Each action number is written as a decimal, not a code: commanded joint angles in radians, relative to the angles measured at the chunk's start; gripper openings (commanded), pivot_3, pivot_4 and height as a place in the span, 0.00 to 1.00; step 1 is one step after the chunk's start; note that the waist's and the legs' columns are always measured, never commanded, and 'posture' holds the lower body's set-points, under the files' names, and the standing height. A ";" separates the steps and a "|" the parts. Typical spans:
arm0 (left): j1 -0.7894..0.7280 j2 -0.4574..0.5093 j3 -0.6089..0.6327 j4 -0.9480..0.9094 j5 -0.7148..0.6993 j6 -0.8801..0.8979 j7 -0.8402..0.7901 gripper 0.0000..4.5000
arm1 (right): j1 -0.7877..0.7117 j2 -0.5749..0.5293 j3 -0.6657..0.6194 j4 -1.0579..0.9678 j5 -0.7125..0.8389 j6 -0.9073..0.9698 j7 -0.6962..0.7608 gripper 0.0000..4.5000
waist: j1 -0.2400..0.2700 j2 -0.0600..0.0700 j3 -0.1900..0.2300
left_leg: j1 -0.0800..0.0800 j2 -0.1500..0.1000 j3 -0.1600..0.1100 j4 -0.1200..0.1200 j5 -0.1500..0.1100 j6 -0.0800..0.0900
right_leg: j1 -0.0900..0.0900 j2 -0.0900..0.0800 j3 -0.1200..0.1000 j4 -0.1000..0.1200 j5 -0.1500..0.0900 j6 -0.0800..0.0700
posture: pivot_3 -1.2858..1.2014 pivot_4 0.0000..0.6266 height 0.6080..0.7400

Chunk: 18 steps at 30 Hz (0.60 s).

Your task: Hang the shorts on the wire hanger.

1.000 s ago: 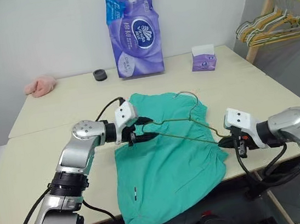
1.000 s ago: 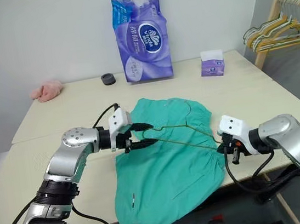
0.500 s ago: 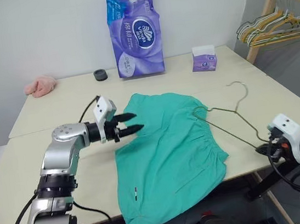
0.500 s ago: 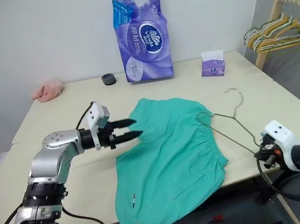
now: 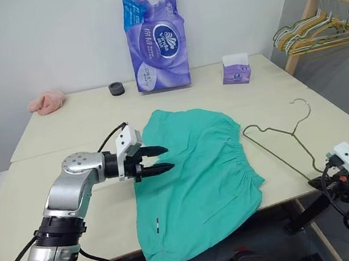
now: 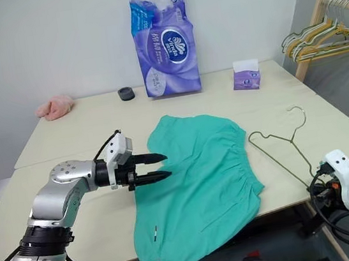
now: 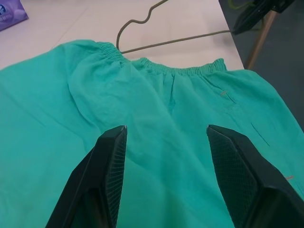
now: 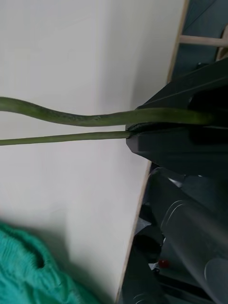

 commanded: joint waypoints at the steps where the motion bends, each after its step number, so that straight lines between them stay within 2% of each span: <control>1: -0.038 -0.007 0.010 0.034 0.011 -0.049 0.014 0.63 | -0.045 -0.001 0.001 -0.025 0.035 0.010 -0.006 0.00 | 0.001 0.000 0.000 | 0.000 0.000 0.000 0.000 0.000 0.000 | 0.000 0.000 0.000 0.000 0.000 0.000 | 0.48 0.01 1.00; 12: -0.060 0.019 0.032 0.102 0.018 -0.099 0.024 0.63 | -0.098 -0.023 0.075 -0.066 0.092 0.028 0.008 0.00 | 0.001 -0.001 0.000 | 0.000 0.000 0.000 0.000 0.000 0.000 | 0.000 0.000 0.000 0.000 0.001 -0.001 | 0.49 0.00 1.00; 18: -0.099 0.021 0.036 0.133 0.023 -0.110 0.045 0.63 | -0.171 -0.032 0.203 0.071 0.027 -0.035 0.004 0.00 | 0.001 -0.001 -0.001 | 0.000 0.000 0.000 0.000 0.000 0.000 | 0.000 0.000 0.000 0.000 0.001 0.000 | 0.49 0.01 1.00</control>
